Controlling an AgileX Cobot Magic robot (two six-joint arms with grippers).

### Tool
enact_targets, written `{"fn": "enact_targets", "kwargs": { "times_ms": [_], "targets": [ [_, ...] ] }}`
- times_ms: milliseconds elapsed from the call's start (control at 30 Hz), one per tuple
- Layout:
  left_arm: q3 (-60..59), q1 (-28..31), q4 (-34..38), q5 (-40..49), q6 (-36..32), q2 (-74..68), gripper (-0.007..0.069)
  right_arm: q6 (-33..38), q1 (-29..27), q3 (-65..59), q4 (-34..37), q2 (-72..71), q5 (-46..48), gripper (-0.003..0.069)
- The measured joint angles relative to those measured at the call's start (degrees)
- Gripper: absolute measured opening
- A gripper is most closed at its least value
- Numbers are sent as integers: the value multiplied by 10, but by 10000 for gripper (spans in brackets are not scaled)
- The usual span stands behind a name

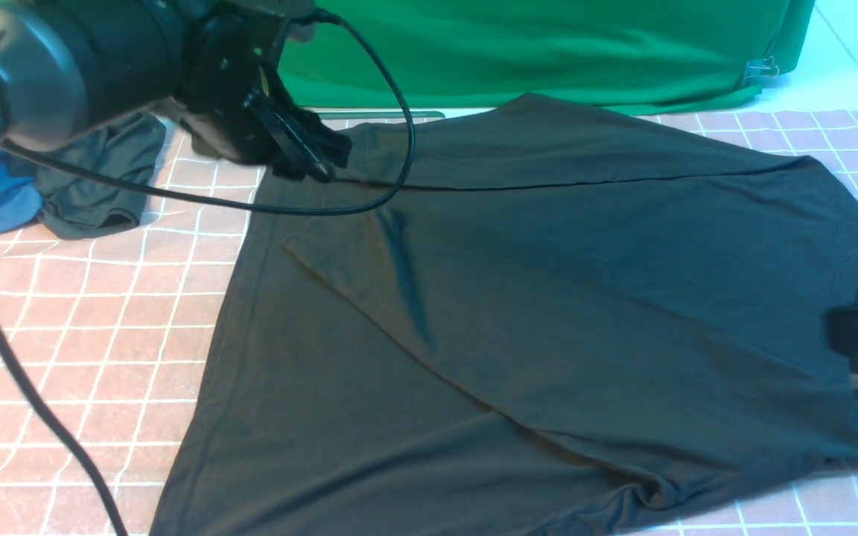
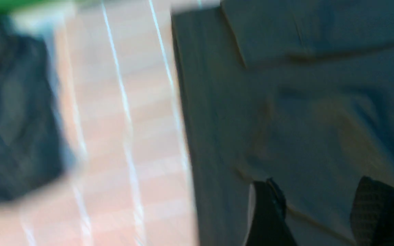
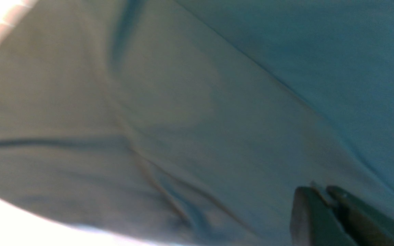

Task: Fold a long-sleeved shirt over a pink coffee tablecloth.
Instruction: 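Grab the top left corner of the dark shirt with the left gripper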

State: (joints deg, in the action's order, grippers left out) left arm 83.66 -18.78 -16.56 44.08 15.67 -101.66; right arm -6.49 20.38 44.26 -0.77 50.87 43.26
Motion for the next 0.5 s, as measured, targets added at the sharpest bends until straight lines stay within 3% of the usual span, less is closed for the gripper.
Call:
{"fn": "enact_targets", "kwargs": {
  "times_ms": [100,167,233,267,367,500],
  "targets": [
    [0,0,83,62,-18,12,197,-24,0,39,-60,42,70,90],
    [-12,0,144,86,-43,24,74,-24,0,54,-70,92,107,98],
    [-43,0,190,85,-61,43,29,-24,-1,59,-73,131,117,123],
    [-48,0,200,84,-63,49,27,-24,-1,59,-73,136,118,127],
    [-143,-8,262,57,-87,113,13,-21,-19,62,-71,210,124,242],
    [-239,-40,288,36,-90,194,13,-7,-46,62,-54,271,115,346]
  ]
}}
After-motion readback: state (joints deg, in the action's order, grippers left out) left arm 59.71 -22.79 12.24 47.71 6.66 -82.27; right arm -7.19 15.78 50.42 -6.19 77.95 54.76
